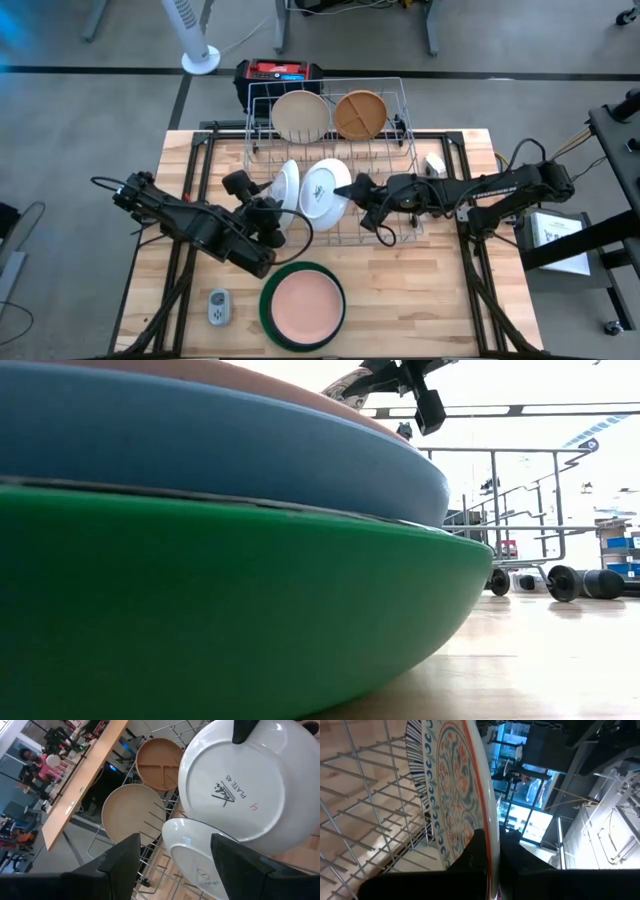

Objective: Sort dishes
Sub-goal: Put the white patterned plate into the dish rack

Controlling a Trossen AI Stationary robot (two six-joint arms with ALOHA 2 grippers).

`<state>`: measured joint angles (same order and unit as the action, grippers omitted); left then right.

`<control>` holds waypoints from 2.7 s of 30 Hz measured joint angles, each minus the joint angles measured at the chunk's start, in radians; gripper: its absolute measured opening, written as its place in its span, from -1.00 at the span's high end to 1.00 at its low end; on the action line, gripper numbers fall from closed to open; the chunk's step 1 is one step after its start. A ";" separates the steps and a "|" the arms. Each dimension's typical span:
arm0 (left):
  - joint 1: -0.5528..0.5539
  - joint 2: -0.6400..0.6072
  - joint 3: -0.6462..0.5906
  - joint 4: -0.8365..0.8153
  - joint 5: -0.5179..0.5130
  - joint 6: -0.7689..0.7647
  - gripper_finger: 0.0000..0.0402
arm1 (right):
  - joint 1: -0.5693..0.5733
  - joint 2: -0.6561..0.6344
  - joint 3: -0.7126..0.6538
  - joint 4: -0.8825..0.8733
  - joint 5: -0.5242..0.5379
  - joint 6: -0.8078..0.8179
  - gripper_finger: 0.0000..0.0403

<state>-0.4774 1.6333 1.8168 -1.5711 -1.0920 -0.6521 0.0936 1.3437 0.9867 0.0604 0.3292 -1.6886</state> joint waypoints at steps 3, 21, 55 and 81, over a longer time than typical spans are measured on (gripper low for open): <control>0.000 0.000 0.000 0.000 0.000 0.000 -0.15 | -0.001 0.000 0.000 -0.004 -0.023 0.005 1.00; -0.002 0.000 0.000 0.000 0.002 -0.020 -0.15 | -0.017 0.054 0.002 0.000 -0.065 0.006 1.00; -0.012 0.002 -0.075 0.029 0.019 -0.094 -0.15 | -0.069 0.137 0.016 0.035 -0.169 -0.012 1.00; -0.013 0.002 -0.075 0.038 0.058 -0.194 -0.15 | -0.068 0.138 0.106 -0.003 -0.180 -0.057 1.00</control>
<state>-0.4904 1.6348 1.7420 -1.5332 -1.0338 -0.8463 0.0257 1.4818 1.0930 0.0574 0.1490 -1.7452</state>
